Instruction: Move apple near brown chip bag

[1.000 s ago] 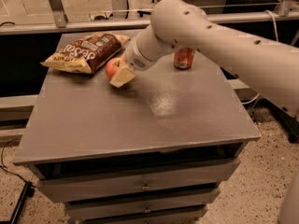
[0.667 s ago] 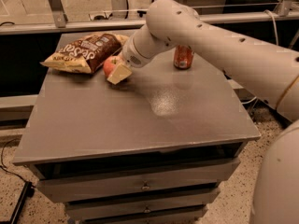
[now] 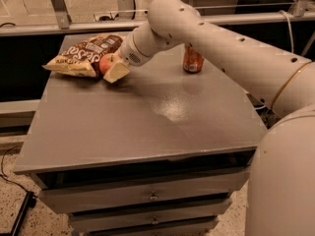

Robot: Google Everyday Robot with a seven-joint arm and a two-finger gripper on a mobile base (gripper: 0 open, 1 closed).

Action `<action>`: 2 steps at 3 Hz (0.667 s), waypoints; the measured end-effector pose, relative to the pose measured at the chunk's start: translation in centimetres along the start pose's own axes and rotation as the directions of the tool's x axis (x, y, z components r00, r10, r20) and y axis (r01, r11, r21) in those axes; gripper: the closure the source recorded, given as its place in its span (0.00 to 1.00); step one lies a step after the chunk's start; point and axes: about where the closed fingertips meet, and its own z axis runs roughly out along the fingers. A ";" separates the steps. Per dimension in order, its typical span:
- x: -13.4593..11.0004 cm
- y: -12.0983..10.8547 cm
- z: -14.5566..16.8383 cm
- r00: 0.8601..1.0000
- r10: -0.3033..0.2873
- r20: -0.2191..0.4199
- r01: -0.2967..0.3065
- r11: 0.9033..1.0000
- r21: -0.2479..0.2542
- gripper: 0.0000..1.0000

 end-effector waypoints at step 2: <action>-1.3 0.7 1.2 0.999 -0.004 0.042 0.006 0.999 -0.043 0.00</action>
Offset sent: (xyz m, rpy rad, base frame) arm -0.0054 0.0256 -0.0046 0.0480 0.0352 0.0671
